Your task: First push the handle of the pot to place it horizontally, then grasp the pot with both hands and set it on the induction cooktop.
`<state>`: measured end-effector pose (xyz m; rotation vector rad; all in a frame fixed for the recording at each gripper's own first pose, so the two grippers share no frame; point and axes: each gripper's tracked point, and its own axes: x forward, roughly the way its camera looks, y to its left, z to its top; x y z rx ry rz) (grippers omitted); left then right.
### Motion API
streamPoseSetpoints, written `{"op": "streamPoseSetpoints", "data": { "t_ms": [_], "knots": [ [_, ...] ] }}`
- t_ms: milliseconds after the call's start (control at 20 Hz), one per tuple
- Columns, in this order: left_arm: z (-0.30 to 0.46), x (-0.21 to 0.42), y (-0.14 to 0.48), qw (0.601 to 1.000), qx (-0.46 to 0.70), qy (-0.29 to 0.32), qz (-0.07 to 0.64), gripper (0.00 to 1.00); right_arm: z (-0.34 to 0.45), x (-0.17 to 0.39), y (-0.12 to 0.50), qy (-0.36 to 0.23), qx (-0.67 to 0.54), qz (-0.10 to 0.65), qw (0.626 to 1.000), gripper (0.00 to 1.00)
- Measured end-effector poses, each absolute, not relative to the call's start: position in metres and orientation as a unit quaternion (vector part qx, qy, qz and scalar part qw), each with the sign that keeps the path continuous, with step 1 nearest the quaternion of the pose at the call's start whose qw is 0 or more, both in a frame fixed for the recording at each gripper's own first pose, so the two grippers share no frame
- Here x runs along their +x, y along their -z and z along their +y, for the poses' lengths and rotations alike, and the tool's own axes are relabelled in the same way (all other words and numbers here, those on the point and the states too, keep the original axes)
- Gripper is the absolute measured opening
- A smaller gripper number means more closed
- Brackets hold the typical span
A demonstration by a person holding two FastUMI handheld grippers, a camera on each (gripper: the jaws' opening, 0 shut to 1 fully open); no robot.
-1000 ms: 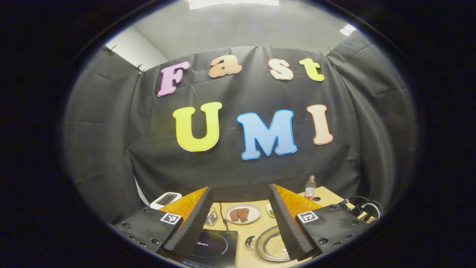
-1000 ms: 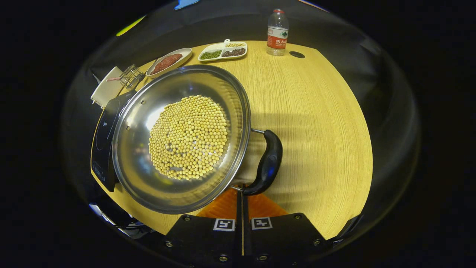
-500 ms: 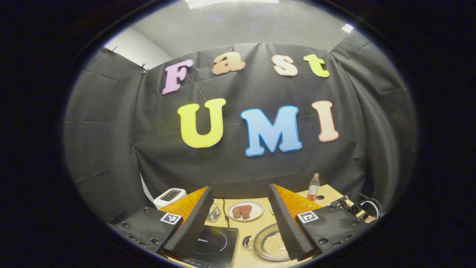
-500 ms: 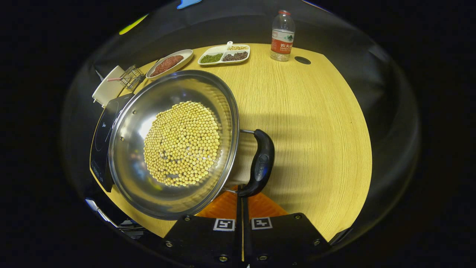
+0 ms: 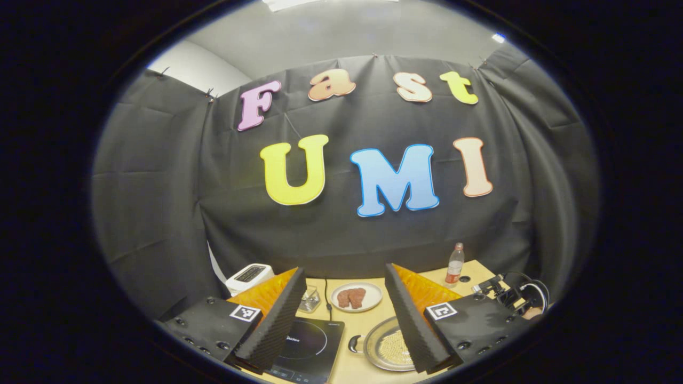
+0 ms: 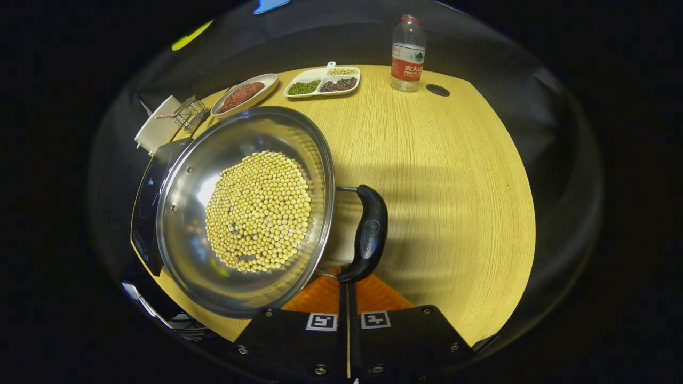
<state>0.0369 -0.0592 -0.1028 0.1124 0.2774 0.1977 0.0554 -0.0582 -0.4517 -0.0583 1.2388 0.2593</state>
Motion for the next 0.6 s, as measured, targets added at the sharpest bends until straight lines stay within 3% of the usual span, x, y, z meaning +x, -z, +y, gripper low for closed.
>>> {"op": "streamPoseSetpoints", "data": {
  "t_ms": [150, 300, 400, 450, 600],
  "knots": [
    [-0.064, 0.04, 0.108, 0.985, 0.053, -0.086, 0.143, 0.94, -0.069, 0.056, 0.447, -0.106, -0.025, 0.57, 0.814, 0.02],
    [-0.066, 0.046, 0.116, 0.985, 0.045, -0.068, 0.149, 0.99, -0.083, 0.055, 0.436, -0.087, -0.018, 0.557, 0.826, 0.02],
    [-0.067, 0.049, 0.128, 0.985, 0.038, -0.052, 0.158, 0.99, -0.093, 0.054, 0.423, -0.069, -0.017, 0.543, 0.837, 0.17],
    [-0.067, 0.051, 0.134, 0.985, 0.035, -0.044, 0.162, 0.99, -0.097, 0.053, 0.414, -0.06, -0.013, 0.532, 0.844, 0.34],
    [-0.069, 0.056, 0.153, 0.984, 0.028, -0.013, 0.176, 0.99, -0.1, 0.052, 0.387, -0.043, 0.006, 0.496, 0.867, 0.69]
  ]
}}
